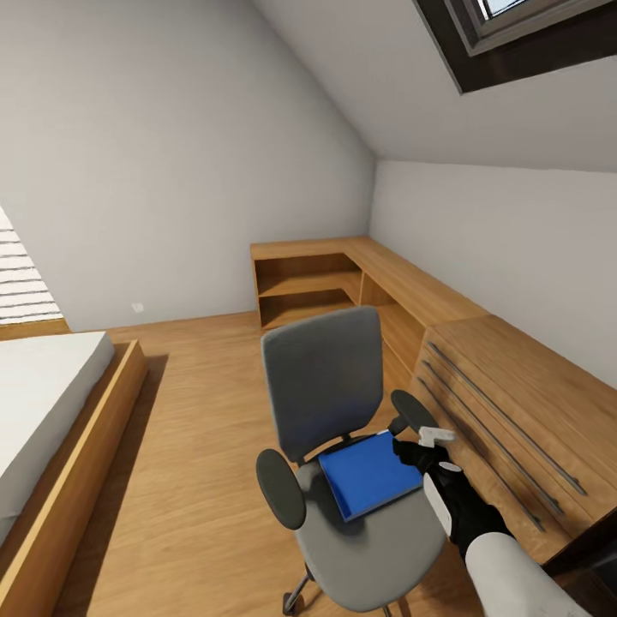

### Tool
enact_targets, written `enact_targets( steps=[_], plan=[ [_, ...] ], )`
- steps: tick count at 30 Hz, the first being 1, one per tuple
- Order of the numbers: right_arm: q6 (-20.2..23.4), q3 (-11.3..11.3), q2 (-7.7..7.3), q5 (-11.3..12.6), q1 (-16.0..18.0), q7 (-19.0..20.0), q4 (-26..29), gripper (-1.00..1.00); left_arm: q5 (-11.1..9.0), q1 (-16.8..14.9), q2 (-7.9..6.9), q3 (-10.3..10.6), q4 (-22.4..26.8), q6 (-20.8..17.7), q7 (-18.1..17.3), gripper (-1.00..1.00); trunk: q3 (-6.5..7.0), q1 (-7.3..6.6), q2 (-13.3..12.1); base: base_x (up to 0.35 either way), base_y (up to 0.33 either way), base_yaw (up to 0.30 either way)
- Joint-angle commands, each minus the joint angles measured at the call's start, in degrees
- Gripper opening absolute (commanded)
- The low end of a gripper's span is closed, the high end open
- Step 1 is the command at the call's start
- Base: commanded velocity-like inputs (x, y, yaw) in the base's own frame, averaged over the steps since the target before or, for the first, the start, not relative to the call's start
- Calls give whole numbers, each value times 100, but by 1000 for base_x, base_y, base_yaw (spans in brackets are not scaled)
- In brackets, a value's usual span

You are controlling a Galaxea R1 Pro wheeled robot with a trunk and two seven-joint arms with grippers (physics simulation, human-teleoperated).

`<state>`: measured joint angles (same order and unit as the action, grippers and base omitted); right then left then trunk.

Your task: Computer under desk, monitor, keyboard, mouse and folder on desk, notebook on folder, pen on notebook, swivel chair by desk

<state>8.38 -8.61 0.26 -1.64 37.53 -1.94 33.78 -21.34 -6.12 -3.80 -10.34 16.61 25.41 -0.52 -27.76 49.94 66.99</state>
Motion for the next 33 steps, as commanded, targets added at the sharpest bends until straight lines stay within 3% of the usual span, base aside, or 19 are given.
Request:
enact_targets(
  steps=[1, 6, 9, 11, 15, 20, 23, 25, 27, 33],
  plan=[
    [34, -9, -10, -18, 41, -8, -23, 100, -41, -3, -1, 16, 5, 11, 1, 100, -24, 23, 45, 0, 0, 0],
    [33, -11, -84, -13, 156, -8, -118, 100, -27, -3, -14, 22, 350, -200, 38, 100, -114, 132, 246, 0, 0, 0],
    [32, -15, -98, -8, 178, -13, -150, 100, -22, -3, -21, 23, 837, -934, 61, 100, -168, 198, 366, 0, 0, 0],
    [32, -23, -103, -4, 184, -16, -181, 100, -20, -3, -54, 23, 1473, -1741, 176, 100, -204, 242, 446, 0, 0, 0],
    [32, -19, -103, -9, 186, -15, -242, 100, -36, -5, -101, 17, 2530, -2679, 471, 100, -276, 330, 607, 0, 0, 0],
    [32, -18, -109, -11, 185, -9, -250, 100, -53, -97, -111, 13, 3524, -3599, 555, 100, -366, 440, 807, 0, 0, 0],
    [32, -18, -113, -11, 185, -8, -256, 100, -167, -187, -97, 10, 3870, -3828, 567, 100, -419, 506, 927, 0, 0, 0],
    [30, -13, -108, -11, 185, -8, -257, 100, -395, -211, -58, 13, 3926, -3880, 562, 100, -455, 550, 1008, 0, 0, 0],
    [31, -12, -109, -11, 185, -4, -258, 100, -507, -219, -28, 17, 3628, -3870, 520, 100, -491, 594, 1088, 0, 0, 0],
    [32, -24, -113, -4, 185, 0, -264, 100, -537, -222, -11, 35, 3279, -3838, 488, 100, -599, 725, 1329, 0, 0, 0]
  ],
)
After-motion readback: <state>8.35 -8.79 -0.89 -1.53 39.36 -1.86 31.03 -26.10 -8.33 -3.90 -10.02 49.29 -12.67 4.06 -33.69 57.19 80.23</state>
